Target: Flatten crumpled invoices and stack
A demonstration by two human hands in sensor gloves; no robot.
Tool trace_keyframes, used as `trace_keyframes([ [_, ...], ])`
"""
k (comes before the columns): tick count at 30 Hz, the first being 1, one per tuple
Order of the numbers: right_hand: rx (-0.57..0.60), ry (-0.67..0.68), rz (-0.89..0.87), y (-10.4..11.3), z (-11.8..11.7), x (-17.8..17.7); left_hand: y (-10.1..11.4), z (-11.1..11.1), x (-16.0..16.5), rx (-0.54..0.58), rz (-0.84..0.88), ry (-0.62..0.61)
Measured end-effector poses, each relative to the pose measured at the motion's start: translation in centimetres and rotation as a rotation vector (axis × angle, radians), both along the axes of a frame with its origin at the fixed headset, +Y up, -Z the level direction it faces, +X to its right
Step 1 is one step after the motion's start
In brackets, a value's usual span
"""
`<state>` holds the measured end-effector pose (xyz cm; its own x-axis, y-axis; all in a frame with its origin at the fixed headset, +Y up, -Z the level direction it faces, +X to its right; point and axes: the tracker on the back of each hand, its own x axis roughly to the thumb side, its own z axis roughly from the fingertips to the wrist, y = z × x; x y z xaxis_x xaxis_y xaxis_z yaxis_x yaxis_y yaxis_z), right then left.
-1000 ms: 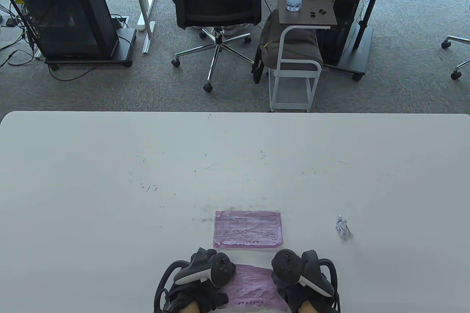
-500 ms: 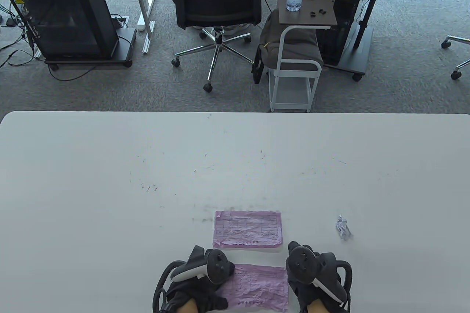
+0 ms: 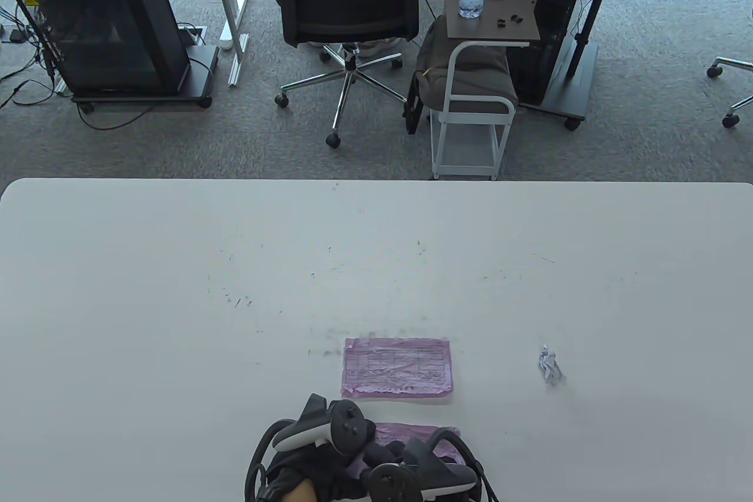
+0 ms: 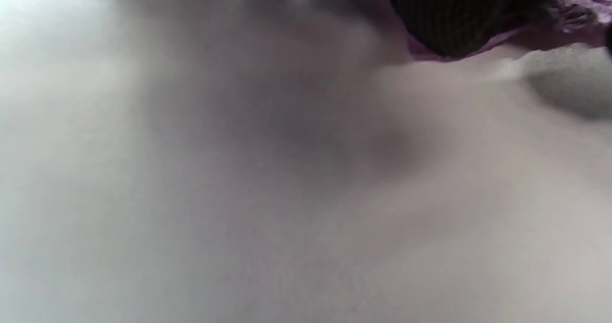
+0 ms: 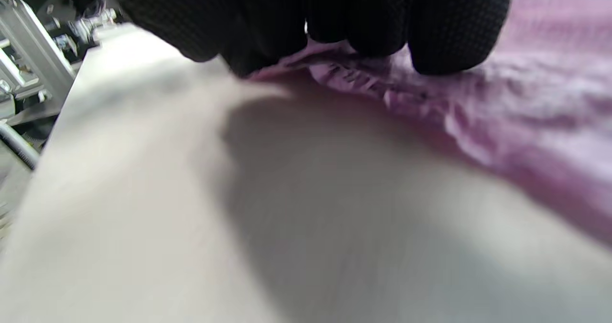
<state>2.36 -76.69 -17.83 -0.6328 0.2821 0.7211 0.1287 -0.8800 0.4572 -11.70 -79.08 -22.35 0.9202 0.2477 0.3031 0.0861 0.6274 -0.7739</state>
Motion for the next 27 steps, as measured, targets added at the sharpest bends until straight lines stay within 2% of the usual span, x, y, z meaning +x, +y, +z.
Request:
trace_keyframes([
  [1,-0.066,-0.036,0.021,-0.1,-0.1,0.3,0.0,0.0,0.0,-0.010,0.002,0.004],
  [4,-0.101,-0.066,-0.007,-0.2,-0.4,0.7,-0.1,0.0,-0.1,-0.042,0.010,0.022],
  [10,-0.086,-0.087,0.058,0.2,-0.9,0.5,-0.1,0.0,0.0,-0.047,0.005,0.027],
  [27,-0.265,-0.439,0.184,0.0,-3.3,5.1,-0.1,0.0,-0.1,-0.045,0.007,0.033],
])
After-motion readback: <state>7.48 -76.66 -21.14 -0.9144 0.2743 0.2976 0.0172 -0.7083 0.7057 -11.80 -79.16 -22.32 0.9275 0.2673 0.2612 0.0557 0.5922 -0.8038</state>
